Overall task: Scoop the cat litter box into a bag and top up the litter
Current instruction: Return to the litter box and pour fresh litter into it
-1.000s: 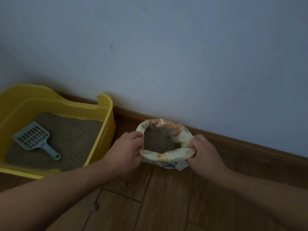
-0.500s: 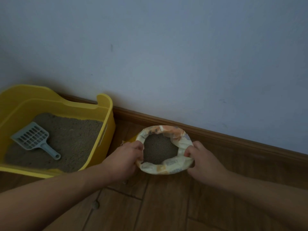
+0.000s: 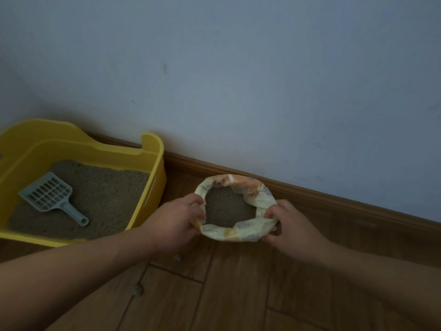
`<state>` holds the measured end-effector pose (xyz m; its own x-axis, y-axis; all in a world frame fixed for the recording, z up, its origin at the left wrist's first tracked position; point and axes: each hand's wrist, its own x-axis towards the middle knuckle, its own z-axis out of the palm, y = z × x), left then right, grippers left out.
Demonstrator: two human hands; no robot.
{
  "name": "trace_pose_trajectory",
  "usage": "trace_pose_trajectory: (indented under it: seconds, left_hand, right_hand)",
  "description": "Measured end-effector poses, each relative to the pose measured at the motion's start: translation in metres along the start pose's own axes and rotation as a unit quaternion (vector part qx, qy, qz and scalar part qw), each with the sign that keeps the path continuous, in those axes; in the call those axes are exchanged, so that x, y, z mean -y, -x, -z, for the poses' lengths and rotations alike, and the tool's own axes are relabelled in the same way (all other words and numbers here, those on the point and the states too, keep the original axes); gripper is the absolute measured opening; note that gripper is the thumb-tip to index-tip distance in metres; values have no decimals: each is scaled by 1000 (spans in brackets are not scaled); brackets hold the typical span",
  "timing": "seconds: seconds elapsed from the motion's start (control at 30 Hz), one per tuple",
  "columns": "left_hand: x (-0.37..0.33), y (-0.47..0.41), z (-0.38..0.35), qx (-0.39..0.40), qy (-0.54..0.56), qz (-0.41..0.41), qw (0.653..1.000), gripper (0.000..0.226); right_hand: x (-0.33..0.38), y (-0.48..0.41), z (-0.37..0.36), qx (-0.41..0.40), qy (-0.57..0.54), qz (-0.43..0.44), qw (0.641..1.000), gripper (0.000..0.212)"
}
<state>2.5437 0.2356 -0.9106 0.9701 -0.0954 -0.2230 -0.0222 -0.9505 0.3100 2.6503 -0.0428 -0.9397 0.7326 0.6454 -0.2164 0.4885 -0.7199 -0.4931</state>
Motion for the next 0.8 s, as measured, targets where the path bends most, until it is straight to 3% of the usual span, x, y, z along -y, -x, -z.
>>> trace_pose_trajectory:
  seconds: [0.43, 0.8]
  left_hand:
    - [-4, 8, 12, -32, -7, 13, 999, 42]
    - [-11, 34, 44, -90, 1, 29, 996, 52]
  right_hand:
    - [8, 14, 20, -17, -7, 0, 1000, 33]
    - [56, 9, 42, -42, -6, 62, 997, 32]
